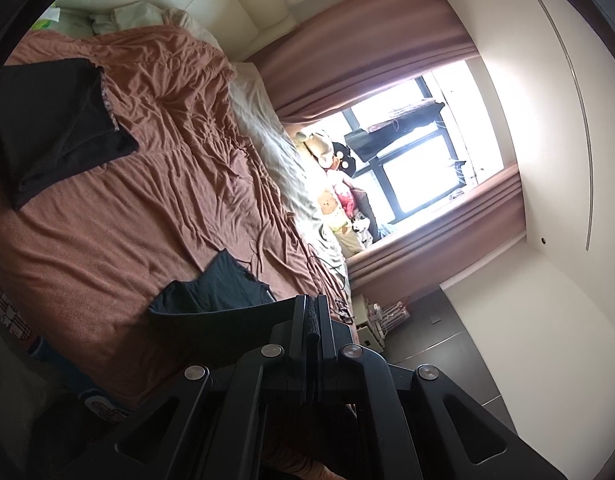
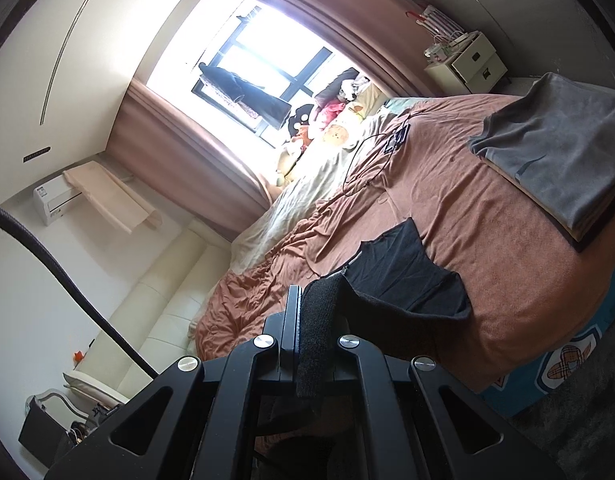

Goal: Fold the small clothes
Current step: 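Lower the held hem onto the collar with both grippers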

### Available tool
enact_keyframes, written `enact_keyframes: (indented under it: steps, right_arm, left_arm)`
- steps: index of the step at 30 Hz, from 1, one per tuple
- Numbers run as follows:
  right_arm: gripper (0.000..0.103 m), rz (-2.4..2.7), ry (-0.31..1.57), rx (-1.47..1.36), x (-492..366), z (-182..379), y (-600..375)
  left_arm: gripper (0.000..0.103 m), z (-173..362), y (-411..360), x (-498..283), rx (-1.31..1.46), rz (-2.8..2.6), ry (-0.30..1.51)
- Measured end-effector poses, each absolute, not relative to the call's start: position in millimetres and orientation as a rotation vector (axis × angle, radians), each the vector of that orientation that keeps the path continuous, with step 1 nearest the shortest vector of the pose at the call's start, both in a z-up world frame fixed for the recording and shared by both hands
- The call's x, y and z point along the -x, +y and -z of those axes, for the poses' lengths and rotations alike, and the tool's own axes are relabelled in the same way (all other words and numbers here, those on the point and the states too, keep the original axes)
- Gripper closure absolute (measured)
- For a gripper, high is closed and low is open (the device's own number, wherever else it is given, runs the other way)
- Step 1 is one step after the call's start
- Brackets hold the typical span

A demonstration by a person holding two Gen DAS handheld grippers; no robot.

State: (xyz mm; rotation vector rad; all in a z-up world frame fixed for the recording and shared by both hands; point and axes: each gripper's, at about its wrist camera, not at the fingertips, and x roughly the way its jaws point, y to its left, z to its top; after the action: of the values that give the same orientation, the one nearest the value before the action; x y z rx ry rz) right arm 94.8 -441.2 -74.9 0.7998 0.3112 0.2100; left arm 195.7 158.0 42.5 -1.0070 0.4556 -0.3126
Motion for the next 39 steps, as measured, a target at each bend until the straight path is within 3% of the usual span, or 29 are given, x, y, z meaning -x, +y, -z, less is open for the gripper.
enact_keyframes:
  steps: [17, 30, 39]
  right_arm:
    - [0.102, -0.150, 0.322, -0.802, -221.3, 50.0, -442.7]
    - [0.102, -0.123, 0.415, -0.752, -316.8, 36.9, -447.9]
    - [0.102, -0.054, 0.516, -0.769, -366.0, 57.2, -456.8]
  left_arm:
    - [0.101, -66.5, 125.7, -337.0, 0.939, 0.320, 0.514]
    - [0.101, -39.5, 104.1, -423.4, 0.891, 0.267, 0.607]
    - [0.101, 10.5, 92.7, -480.0, 0.864, 0.180, 0.713]
